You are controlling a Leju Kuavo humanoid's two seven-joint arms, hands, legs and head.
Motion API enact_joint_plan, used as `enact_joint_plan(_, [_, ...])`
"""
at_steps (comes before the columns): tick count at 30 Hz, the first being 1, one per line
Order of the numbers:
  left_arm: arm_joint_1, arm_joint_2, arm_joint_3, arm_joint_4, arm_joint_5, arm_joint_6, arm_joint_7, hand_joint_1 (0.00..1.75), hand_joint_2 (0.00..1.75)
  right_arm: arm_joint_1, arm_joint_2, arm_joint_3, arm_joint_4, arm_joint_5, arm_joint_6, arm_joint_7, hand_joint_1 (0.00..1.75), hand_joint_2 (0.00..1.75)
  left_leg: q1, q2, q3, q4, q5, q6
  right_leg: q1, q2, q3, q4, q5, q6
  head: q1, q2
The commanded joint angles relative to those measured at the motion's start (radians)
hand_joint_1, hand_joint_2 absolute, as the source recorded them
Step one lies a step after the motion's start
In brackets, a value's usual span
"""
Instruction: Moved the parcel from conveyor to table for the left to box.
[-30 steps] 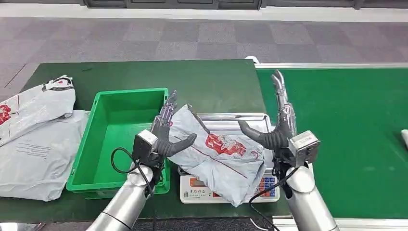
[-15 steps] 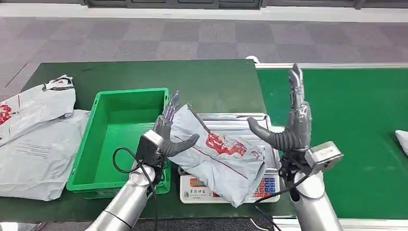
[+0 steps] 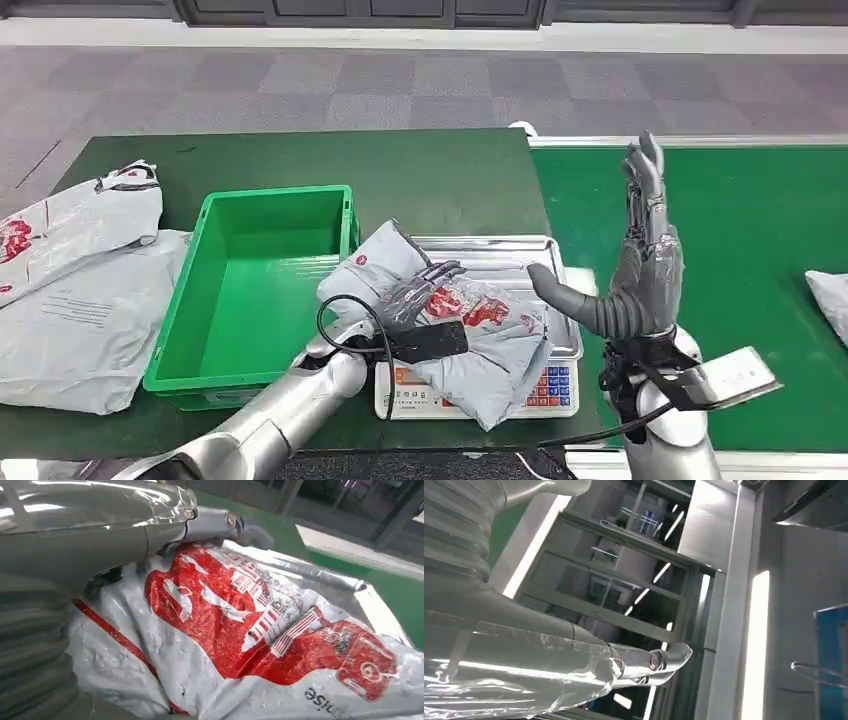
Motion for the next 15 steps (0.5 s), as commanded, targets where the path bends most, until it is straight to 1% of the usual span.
enact_joint_plan(1, [0.119, 0.05, -0.028, 0.004, -0.133, -0.065, 0.129, 1.75, 1.75, 0.001, 0.074, -0.063, 0.062, 0.007, 0.026, 0.023, 0.0, 1.75, 0.0, 0.002, -0.002, -0.004, 0.004, -0.001, 0.0, 0.003, -0.003, -0.004, 0.004, 0.0, 0.0, 0.0])
enact_joint_plan(4, [0.139, 0.052, -0.015, -0.004, -0.165, -0.069, 0.132, 1.75, 1.75, 0.016, 0.083, -0.078, 0.063, -0.012, 0.036, 0.037, 0.0, 1.75, 0.001, 0.005, 0.0, -0.007, 0.004, -0.003, 0.001, 0.006, -0.002, -0.007, 0.005, -0.001, 0.0, 0.0])
enact_joint_plan(5, [0.142, 0.049, 0.002, -0.006, -0.17, -0.047, 0.111, 1.75, 1.75, 0.032, 0.093, -0.093, 0.061, -0.012, 0.037, 0.037, 0.0, 1.75, 0.001, 0.001, 0.004, -0.003, 0.001, -0.002, 0.0, 0.002, 0.004, -0.003, 0.001, -0.001, 0.0, 0.0])
enact_joint_plan(6, [0.148, 0.048, 0.016, -0.02, -0.177, -0.015, 0.075, 1.75, 1.75, 0.042, 0.103, -0.104, 0.055, -0.01, 0.037, 0.037, 0.0, 1.75, 0.001, 0.001, 0.002, -0.005, 0.003, -0.002, 0.001, 0.002, 0.003, -0.005, 0.002, -0.001, 0.0, 0.0])
enact_joint_plan(7, [0.162, 0.044, 0.048, -0.057, -0.163, 0.019, 0.029, 1.75, 1.75, 0.061, 0.103, -0.112, 0.042, -0.01, 0.046, 0.037, 0.0, 1.75, 0.001, 0.0, 0.005, -0.003, 0.001, -0.001, 0.001, 0.001, 0.006, -0.002, -0.001, -0.001, 0.0, 0.0])
enact_joint_plan(8, [0.161, 0.042, 0.051, -0.064, -0.163, 0.019, 0.032, 1.75, 1.75, 0.065, 0.103, -0.113, 0.04, -0.01, 0.047, 0.036, 0.0, 1.75, 0.001, 0.002, 0.002, -0.007, 0.004, -0.001, 0.001, 0.003, 0.002, -0.007, 0.003, -0.001, 0.0, 0.0])
enact_joint_plan(9, [0.164, 0.043, 0.052, -0.07, -0.163, 0.018, 0.032, 1.75, 1.75, 0.067, 0.103, -0.114, 0.037, -0.011, 0.048, 0.036, 0.0, 1.75, 0.002, 0.002, 0.001, -0.007, 0.003, -0.001, 0.001, 0.003, 0.002, -0.007, 0.002, 0.0, 0.0, 0.0])
enact_joint_plan(11, [0.166, 0.044, 0.053, -0.077, -0.165, 0.015, 0.032, 1.75, 1.75, 0.068, 0.104, -0.115, 0.034, -0.011, 0.048, 0.036, 0.0, 1.75, 0.002, 0.002, 0.003, -0.006, 0.001, -0.001, 0.001, 0.002, 0.004, -0.007, 0.001, 0.0, 0.0, 0.0])
enact_joint_plan(12, [0.171, 0.046, 0.057, -0.09, -0.169, 0.007, 0.034, 1.75, 1.75, 0.064, 0.107, -0.117, 0.034, -0.011, 0.051, 0.036, 0.0, 1.75, 0.001, 0.0, 0.007, -0.002, -0.002, -0.001, 0.0, 0.0, 0.007, -0.001, -0.003, 0.0, 0.0, 0.0])
enact_joint_plan(13, [0.184, 0.045, 0.077, -0.115, -0.148, 0.018, 0.001, 1.75, 1.75, 0.064, 0.108, -0.118, 0.034, -0.01, 0.051, 0.036, 0.0, 1.75, 0.001, 0.001, 0.005, -0.002, -0.002, -0.002, 0.001, 0.002, 0.004, -0.002, -0.002, 0.0, 0.0, 0.0])
enact_joint_plan(14, [0.199, 0.045, 0.099, -0.146, -0.125, 0.028, -0.043, 1.75, 1.75, 0.068, 0.108, -0.12, 0.031, -0.009, 0.053, 0.037, 0.0, 1.75, 0.0, 0.0, 0.006, -0.003, -0.002, -0.001, 0.0, 0.001, 0.006, -0.002, -0.003, 0.0, 0.0, 0.0])
enact_joint_plan(15, [0.225, 0.047, 0.13, -0.214, -0.085, 0.044, -0.117, 1.75, 1.75, 0.072, 0.102, -0.121, 0.029, -0.01, 0.058, 0.04, 0.0, 1.75, 0.001, 0.0, 0.006, -0.002, -0.002, -0.001, 0.0, 0.001, 0.006, -0.002, -0.003, 0.0, 0.0, 0.0])
